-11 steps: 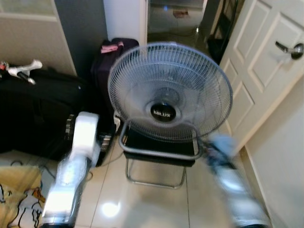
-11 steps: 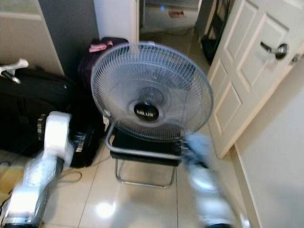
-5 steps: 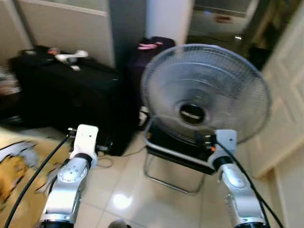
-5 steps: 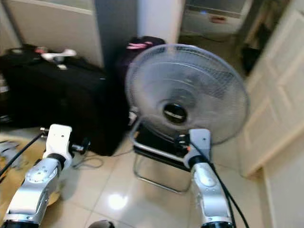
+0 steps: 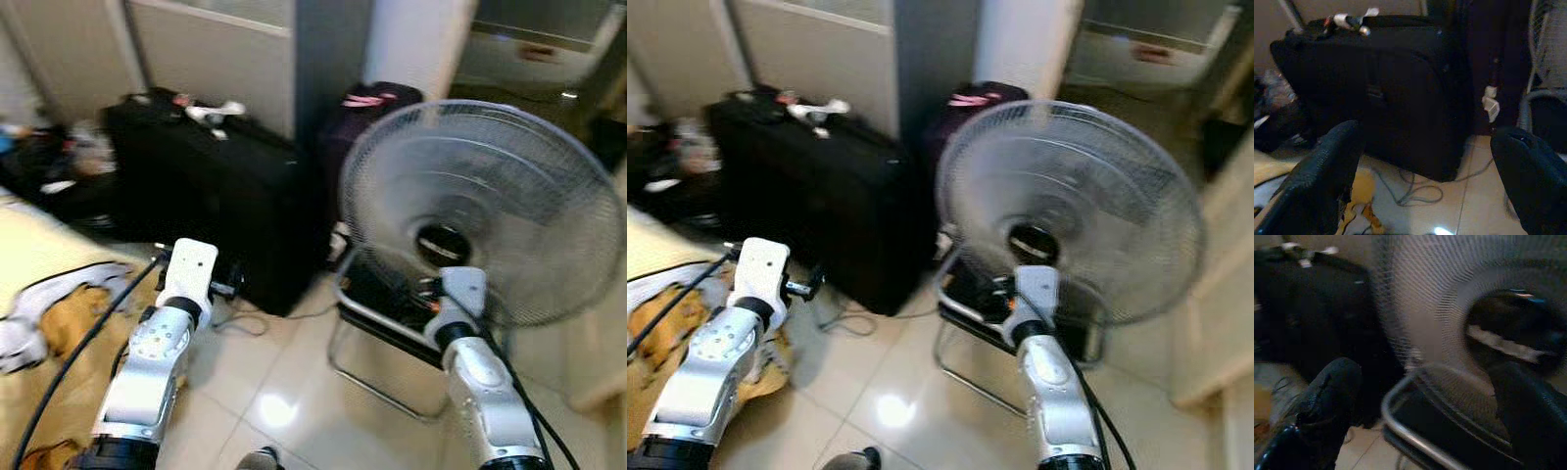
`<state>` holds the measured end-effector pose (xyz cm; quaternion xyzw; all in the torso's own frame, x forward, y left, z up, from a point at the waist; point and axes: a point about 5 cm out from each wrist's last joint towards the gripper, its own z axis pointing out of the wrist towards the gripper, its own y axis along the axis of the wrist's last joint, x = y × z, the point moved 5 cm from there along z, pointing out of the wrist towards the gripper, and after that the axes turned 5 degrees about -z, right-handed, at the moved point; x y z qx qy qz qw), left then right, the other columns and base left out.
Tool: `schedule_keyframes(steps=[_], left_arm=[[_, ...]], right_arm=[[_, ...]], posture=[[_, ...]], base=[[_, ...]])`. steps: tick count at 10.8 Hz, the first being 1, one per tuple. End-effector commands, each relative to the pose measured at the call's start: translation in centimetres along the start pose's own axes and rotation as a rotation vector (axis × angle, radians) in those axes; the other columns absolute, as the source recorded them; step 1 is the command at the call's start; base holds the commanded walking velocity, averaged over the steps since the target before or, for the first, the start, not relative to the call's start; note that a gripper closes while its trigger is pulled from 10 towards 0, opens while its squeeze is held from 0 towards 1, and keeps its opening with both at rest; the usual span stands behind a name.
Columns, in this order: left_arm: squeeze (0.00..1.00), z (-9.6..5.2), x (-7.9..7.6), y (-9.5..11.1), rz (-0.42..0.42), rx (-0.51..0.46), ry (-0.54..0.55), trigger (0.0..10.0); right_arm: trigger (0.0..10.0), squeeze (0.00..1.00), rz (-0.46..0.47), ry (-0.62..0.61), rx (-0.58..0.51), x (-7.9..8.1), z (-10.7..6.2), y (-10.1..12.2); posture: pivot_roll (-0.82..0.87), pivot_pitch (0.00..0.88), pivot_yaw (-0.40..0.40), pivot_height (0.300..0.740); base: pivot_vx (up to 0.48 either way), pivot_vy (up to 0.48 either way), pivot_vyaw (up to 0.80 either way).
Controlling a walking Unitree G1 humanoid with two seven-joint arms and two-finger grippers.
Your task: Clean up the room
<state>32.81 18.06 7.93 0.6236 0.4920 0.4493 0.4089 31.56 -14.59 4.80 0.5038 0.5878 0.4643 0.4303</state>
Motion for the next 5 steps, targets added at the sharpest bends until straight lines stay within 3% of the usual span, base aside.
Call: schedule_keyframes(steps=[1, 3, 4, 5], left_arm=[[0.00, 0.2, -0.3, -0.1, -0.003, 0.005, -0.013, 10.0], [0.00, -0.4, 0.8, -0.4, -0.117, 0.015, 0.020, 10.0], [0.00, -0.2, 1.1, 1.0, -0.055, -0.024, 0.014, 10.0], [0.00, 0.0, 1.8, 2.2, -0.058, -0.057, 0.019, 10.0]], right_arm=[[10.0, 1.00, -0.008, 0.008, 0.007, 0.0, 0.1, -0.1], [10.0, 1.00, 0.025, -0.003, -0.005, 0.5, -0.1, 0.4], [10.0, 1.00, 0.052, -0.014, -0.009, 0.6, 0.3, 0.7], [10.0, 1.00, 0.077, -0.052, 0.018, 0.5, 0.3, -0.1]], posture=[[-0.02, 0.000, -0.004, 0.740], [-0.02, 0.000, 0.007, 0.740], [0.03, 0.000, -0.012, 0.740], [0.01, 0.000, -0.004, 0.740]], base=[[0.000, 0.000, 0.71], [0.000, 0.000, 0.75], [0.000, 0.000, 0.77], [0.000, 0.000, 0.79]])
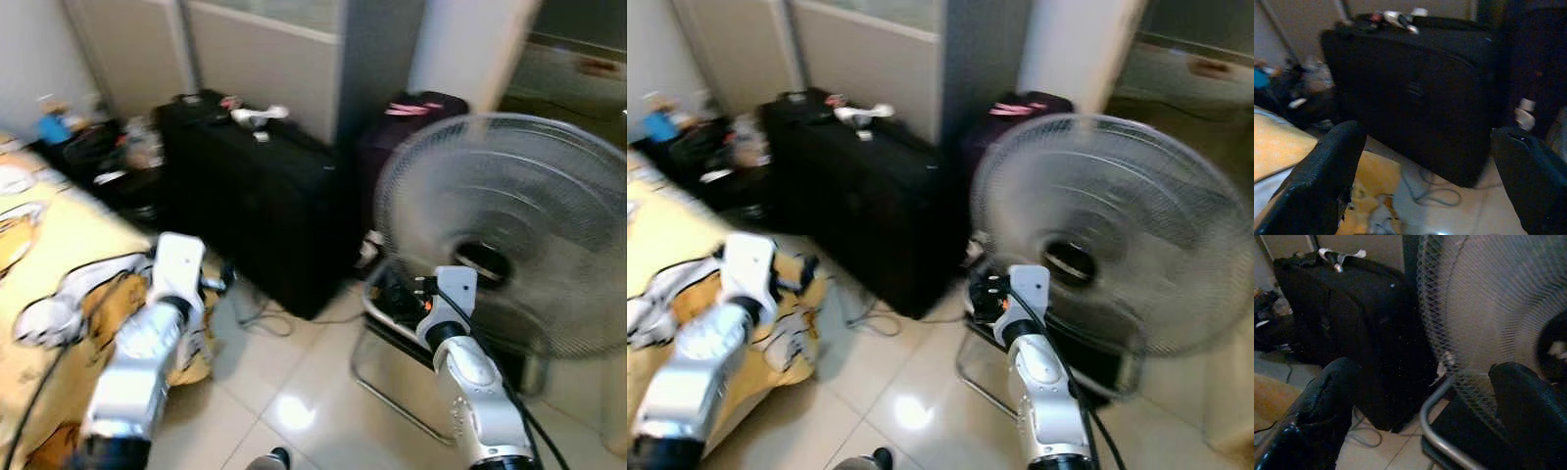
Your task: Clean up the room
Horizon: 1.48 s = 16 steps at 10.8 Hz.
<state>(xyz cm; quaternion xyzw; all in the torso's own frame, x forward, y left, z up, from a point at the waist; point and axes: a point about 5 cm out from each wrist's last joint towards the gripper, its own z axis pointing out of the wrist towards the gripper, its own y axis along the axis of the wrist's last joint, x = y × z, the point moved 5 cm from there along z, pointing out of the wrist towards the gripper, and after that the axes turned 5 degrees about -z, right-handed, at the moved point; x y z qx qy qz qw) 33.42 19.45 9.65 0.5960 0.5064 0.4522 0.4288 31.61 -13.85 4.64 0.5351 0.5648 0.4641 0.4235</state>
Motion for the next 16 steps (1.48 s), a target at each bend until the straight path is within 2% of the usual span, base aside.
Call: schedule_keyframes(steps=[1, 2, 3, 6, 8, 9, 10, 11, 12, 14, 16], left_arm=[[0.00, 0.2, 0.2, 1.2, 0.004, -0.029, -0.004, 10.0], [0.00, 0.3, -0.2, 1.6, -0.026, -0.021, -0.034, 10.0], [0.00, 0.2, -0.4, 1.8, -0.025, -0.033, -0.040, 10.0], [0.00, -0.2, 0.4, 1.9, 0.006, -0.033, -0.011, 10.0], [0.00, -0.7, 0.6, 1.2, 0.032, -0.015, -0.022, 10.0], [0.00, -1.2, 0.1, 0.5, 0.043, 0.002, -0.037, 10.0], [0.00, -1.4, -0.4, -0.1, 0.060, 0.017, -0.055, 10.0], [0.00, -1.4, -0.5, -0.4, 0.081, 0.028, -0.067, 10.0], [0.00, -1.2, -0.3, -0.2, 0.098, 0.031, -0.071, 10.0], [0.00, -0.9, 0.0, 0.3, 0.121, 0.028, -0.073, 10.0], [0.00, -0.7, -0.1, 0.5, 0.123, 0.026, -0.073, 10.0]], right_arm=[[10.0, 1.00, -0.004, -0.001, 0.014, 0.0, 0.3, -0.1], [10.0, 1.00, 0.021, -0.021, -0.010, -0.6, 0.6, 1.2], [10.0, 1.00, 0.020, -0.020, -0.011, -0.9, 0.6, 1.2], [10.0, 1.00, -0.013, -0.053, 0.006, -1.7, 0.0, 0.4], [10.0, 1.00, -0.038, -0.115, 0.034, -2.3, -0.4, -0.5], [10.0, 0.00, -0.089, -0.133, 0.014, -2.8, -0.6, -0.4], [10.0, 0.00, -0.119, -0.144, -0.057, -2.9, -0.4, 1.0], [10.0, 0.00, -0.042, -0.101, -0.024, -2.3, -0.3, 0.5], [10.0, 0.00, -0.103, -0.111, -0.025, -2.1, -0.3, 0.4], [10.0, 0.00, -0.023, -0.055, -0.031, -0.7, 0.3, 0.7], [10.0, 0.00, 0.016, -0.071, -0.020, -1.0, 0.5, 0.7]], posture=[[0.00, 0.000, 0.001, 0.740], [-0.01, 0.000, -0.005, 0.740], [0.01, 0.000, -0.021, 0.740], [0.05, 0.000, -0.046, 0.740], [0.06, 0.000, -0.036, 0.740], [0.02, 0.000, -0.017, 0.740], [0.04, 0.000, -0.023, 0.740], [0.04, 0.000, -0.017, 0.740], [0.05, 0.000, -0.015, 0.740], [0.07, 0.000, -0.007, 0.740], [0.08, 0.000, -0.021, 0.740]], base=[[0.000, 0.000, 0.79], [0.000, 0.000, 0.79], [0.000, 0.000, 0.80], [0.000, 0.000, 0.76], [0.000, 0.000, 0.00], [0.000, 0.000, 0.00], [0.000, 0.270, 0.00], [0.000, 0.274, 0.00], [0.000, 0.277, 0.00], [0.000, 0.259, 0.00], [0.000, 0.253, 0.00]])
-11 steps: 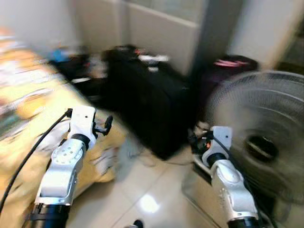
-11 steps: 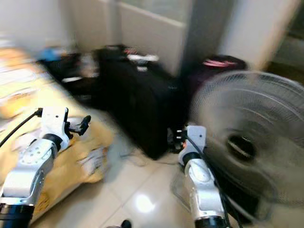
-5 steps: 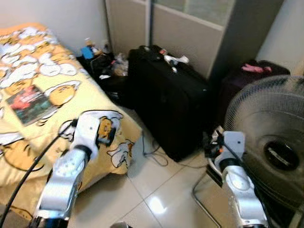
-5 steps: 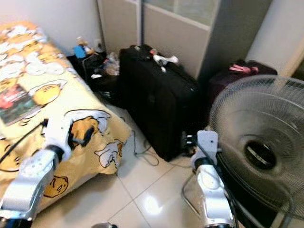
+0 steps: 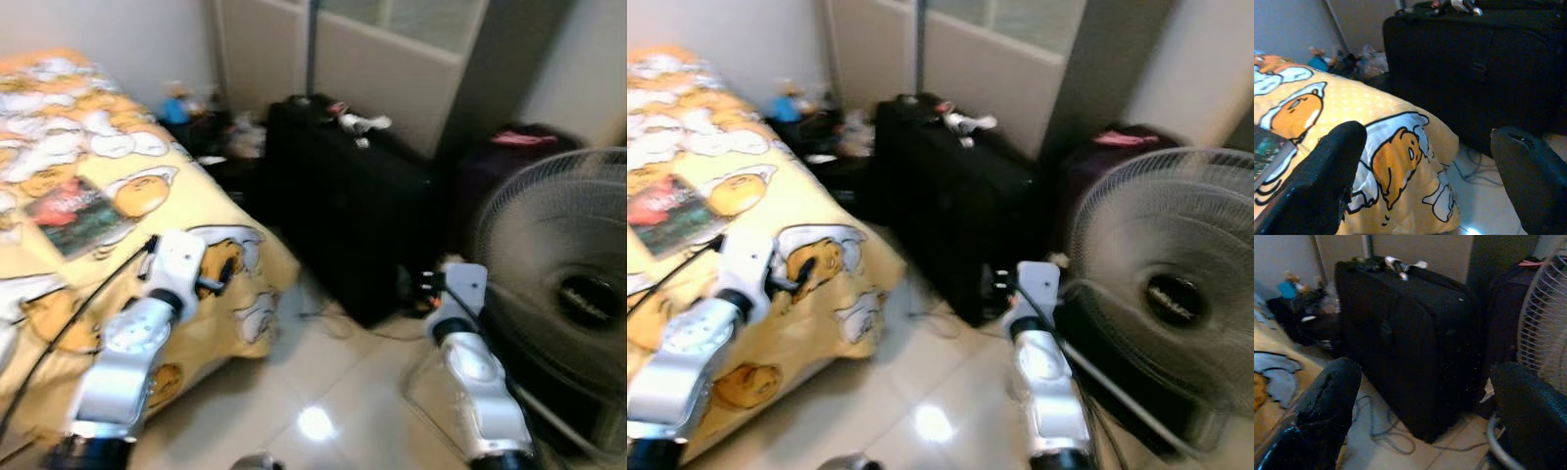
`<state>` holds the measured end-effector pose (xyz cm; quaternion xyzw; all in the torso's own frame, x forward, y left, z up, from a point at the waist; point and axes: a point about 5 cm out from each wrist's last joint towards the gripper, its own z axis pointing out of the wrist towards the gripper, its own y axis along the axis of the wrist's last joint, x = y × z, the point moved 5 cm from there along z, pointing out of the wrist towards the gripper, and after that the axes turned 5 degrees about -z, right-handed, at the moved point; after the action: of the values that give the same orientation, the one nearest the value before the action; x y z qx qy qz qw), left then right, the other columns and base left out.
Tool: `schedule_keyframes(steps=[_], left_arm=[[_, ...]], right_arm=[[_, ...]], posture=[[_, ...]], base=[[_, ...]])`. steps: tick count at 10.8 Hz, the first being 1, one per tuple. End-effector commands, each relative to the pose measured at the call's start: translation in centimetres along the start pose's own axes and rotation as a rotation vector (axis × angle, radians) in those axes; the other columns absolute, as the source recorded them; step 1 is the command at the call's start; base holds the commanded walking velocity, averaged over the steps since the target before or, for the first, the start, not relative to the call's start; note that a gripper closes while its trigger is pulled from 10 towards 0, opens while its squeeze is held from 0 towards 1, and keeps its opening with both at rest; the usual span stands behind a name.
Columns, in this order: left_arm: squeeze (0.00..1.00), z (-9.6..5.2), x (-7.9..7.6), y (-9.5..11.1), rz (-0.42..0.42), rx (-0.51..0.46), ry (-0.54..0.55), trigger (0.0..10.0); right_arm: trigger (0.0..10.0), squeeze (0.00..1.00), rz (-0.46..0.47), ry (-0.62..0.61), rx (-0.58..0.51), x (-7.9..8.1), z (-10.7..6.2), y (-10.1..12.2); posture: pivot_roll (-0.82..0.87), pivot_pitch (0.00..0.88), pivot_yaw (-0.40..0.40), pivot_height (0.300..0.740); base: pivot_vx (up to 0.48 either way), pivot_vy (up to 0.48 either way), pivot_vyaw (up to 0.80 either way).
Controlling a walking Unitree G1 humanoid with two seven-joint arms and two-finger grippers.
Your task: Clean up the room
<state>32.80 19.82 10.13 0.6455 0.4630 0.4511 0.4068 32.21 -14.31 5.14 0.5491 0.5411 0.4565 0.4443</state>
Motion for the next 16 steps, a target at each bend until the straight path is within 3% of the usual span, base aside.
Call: schedule_keyframes(steps=[1, 3, 8, 16], left_arm=[[0.00, 0.23, -0.42, 0.38, 0.005, -0.006, -0.018, 10.0], [0.00, 0.33, -1.13, 0.37, 0.013, -0.003, -0.043, 10.0], [0.00, 0.40, -0.27, 0.49, -0.002, -0.002, -0.018, 10.0], [0.00, 0.55, -0.46, 0.61, -0.019, -0.002, -0.021, 10.0]], right_arm=[[10.0, 0.00, -0.012, 0.000, -0.005, -0.30, 0.28, 0.44], [10.0, 0.00, -0.054, -0.002, -0.007, -0.21, 0.64, 0.62], [10.0, 0.00, -0.060, -0.002, 0.003, -0.02, 0.81, 0.34], [10.0, 0.00, -0.077, 0.019, -0.021, 0.26, 1.17, 1.12]], posture=[[0.07, 0.000, -0.015, 0.740], [0.07, 0.000, -0.008, 0.740], [0.08, 0.000, -0.009, 0.740], [0.08, 0.000, -0.004, 0.740]], base=[[0.000, 0.255, 0.00], [0.000, 0.255, 0.00], [0.000, 0.255, 0.00], [0.000, 0.259, 0.00]])
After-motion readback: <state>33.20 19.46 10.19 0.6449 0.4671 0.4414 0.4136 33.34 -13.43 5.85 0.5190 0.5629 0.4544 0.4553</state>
